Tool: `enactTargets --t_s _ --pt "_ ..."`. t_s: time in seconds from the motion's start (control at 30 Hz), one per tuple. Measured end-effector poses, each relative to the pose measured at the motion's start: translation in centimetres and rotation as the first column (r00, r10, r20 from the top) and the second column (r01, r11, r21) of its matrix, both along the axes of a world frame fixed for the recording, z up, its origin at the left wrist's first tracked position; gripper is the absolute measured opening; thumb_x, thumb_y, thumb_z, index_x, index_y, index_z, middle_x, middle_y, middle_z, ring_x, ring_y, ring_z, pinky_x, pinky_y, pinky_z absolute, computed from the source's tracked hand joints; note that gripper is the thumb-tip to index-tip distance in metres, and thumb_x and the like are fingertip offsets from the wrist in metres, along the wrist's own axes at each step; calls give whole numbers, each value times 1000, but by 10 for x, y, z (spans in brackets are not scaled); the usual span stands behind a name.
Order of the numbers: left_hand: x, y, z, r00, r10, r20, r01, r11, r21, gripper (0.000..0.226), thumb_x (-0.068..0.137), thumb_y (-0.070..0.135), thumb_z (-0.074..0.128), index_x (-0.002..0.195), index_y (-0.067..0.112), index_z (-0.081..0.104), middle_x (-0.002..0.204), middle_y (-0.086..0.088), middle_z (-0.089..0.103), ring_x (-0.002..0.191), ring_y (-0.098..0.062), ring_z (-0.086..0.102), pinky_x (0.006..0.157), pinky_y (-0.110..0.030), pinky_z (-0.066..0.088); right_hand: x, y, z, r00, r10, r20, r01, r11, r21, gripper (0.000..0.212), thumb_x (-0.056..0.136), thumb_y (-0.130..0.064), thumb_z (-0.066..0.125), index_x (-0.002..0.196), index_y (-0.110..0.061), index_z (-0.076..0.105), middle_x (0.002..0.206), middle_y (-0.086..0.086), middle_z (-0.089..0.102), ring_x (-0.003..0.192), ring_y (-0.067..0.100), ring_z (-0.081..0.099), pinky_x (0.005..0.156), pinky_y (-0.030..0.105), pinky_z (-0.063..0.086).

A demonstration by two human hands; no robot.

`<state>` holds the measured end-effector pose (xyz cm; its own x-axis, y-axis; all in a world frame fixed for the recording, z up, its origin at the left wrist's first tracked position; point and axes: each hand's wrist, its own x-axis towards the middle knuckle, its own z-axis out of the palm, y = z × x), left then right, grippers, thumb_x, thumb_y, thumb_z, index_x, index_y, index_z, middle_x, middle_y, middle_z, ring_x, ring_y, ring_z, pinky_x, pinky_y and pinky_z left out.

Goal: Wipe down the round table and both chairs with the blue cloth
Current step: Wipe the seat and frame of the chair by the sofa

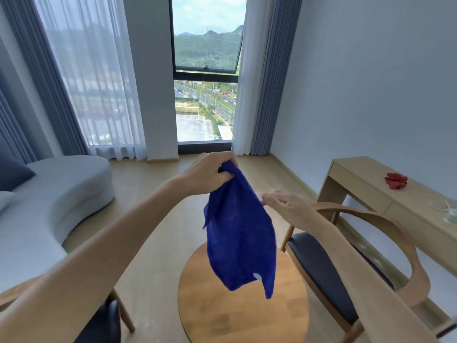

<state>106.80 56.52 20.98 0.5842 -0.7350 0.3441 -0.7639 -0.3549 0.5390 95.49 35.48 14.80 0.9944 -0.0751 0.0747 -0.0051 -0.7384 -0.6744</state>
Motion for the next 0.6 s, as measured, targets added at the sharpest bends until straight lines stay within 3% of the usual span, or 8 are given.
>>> enactTargets --t_s 0.07,0.1,0.17,0.23,0.3,0.43,0.6 --pt "-6 -9 4 999 -37 26 36 998 48 25 90 2 52 93 24 62 84 16 62 75 2 56 61 -7 41 2 6 3 996 92 19 -92 996 4 31 88 -55 56 107 -32 65 93 -16 69 91 1 63 82 20 50" --pt "-8 -13 5 998 -42 38 40 997 69 26 89 1 52 94 24 63 83 18 61 74 5 56 60 -5 41 4 8 2 995 96 40 -96 995 0 23 89 -43 62 107 -29 65 87 -12 71 84 2 65 82 25 52" --pt "-8 -14 5 999 -27 45 23 996 91 25 89 1 53 96 22 66 84 14 63 73 5 56 60 -5 40 8 9 1 986 63 156 -63 998 -6 10 90 -17 61 97 -20 67 77 -5 71 73 6 65 78 32 54" --pt "-6 -10 4 999 4 36 -8 996 94 24 89 2 55 96 21 67 87 9 66 76 0 58 62 -9 41 9 10 4 961 45 272 -48 999 4 10 90 -10 60 91 -17 68 79 -5 69 74 7 64 76 29 54" --pt "-4 -8 2 999 34 21 -36 995 94 23 89 2 56 95 21 68 88 7 67 80 -5 60 66 -13 44 11 14 8 949 62 309 -82 995 54 6 88 -15 66 94 -16 67 84 -8 68 79 6 63 74 22 54" --pt "-3 -13 0 993 111 -31 -109 993 46 23 86 3 58 90 24 67 86 6 67 83 -11 63 73 -26 55 21 37 14 946 91 311 -112 992 52 24 84 -29 71 104 -18 62 89 -7 67 79 3 62 68 11 50" --pt "3 -14 -2 960 225 -166 -236 970 -50 22 88 7 60 92 29 62 90 1 66 81 -15 65 65 -25 59 31 51 20 953 90 291 -117 990 77 38 84 -35 71 115 -17 57 95 -11 63 80 -3 61 63 1 45"
